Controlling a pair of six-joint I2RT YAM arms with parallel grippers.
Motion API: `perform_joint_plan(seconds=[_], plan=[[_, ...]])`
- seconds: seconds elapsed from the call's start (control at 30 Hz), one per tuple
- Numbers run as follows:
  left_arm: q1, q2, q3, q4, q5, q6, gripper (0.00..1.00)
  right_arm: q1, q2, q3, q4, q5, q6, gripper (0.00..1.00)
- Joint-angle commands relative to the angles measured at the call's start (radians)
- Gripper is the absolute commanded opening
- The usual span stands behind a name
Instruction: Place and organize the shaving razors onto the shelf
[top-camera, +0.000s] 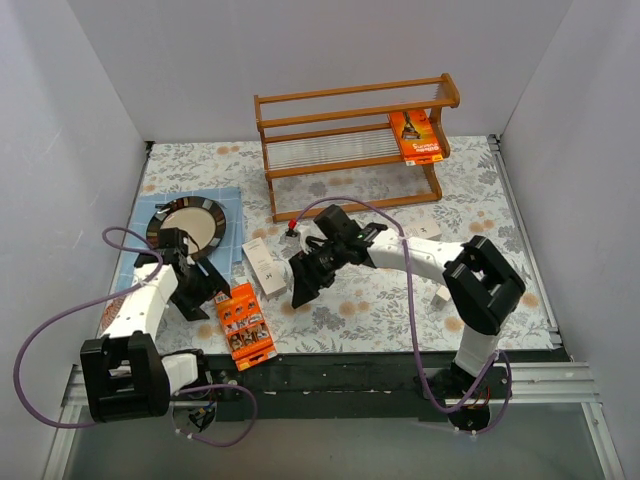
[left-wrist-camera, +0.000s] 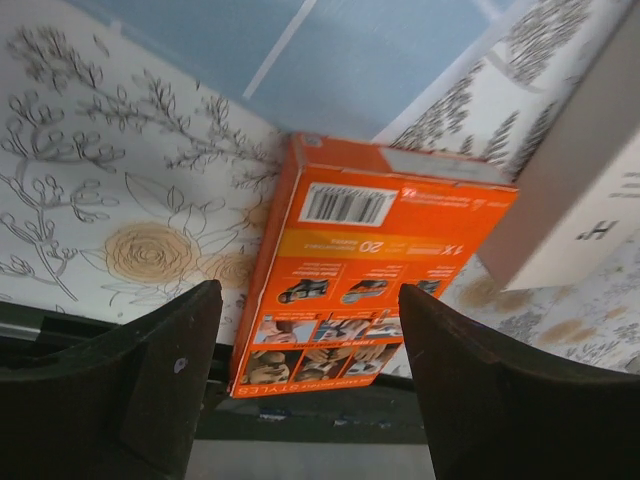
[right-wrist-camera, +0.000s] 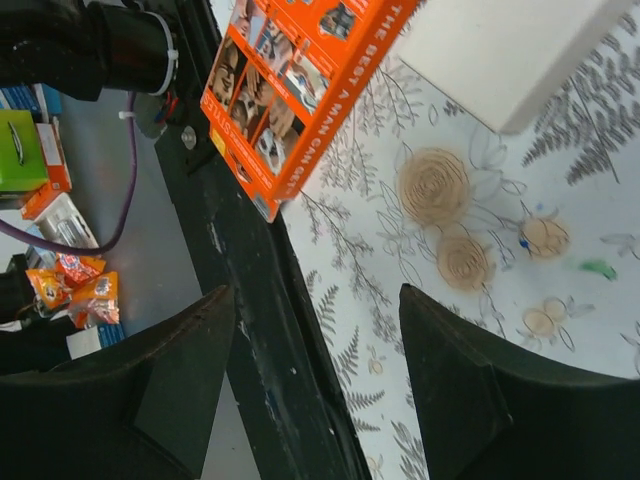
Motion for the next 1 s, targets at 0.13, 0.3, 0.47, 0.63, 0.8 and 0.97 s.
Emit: perform_joint_plan(seconds=[0.13,0.3,0.47,0.63,0.8,0.97], plan=[[0.004,0.071,-0.095,0.069,0.191,-0.062,0.71,0.045,0.061,0.037,0.126,-0.047,0.125,0.75],[-0.04,0.107,-0.155,0.174,0.291,-0.117,0.66,0.045,0.092,0.029,0.151,-0.044,0.149,0.75],[-0.172,0.175,-0.137,0.316,0.442,-0.201,0.64,0.01,0.072,0.016,0.154,-0.032,0.137,0.75],[-0.333,0.276,-0.038,0.511,0.504,-0.285,0.64,-0.063,0.012,-0.026,0.096,0.008,0.065,0.75],[-0.416,0.413,0.059,0.654,0.532,-0.336,0.63,-0.128,-0.089,-0.072,0.007,0.104,-0.135,0.75],[-0.418,0.424,0.121,0.616,0.5,-0.283,0.64,-0.137,-0.228,-0.132,-0.032,0.215,-0.369,0.75]])
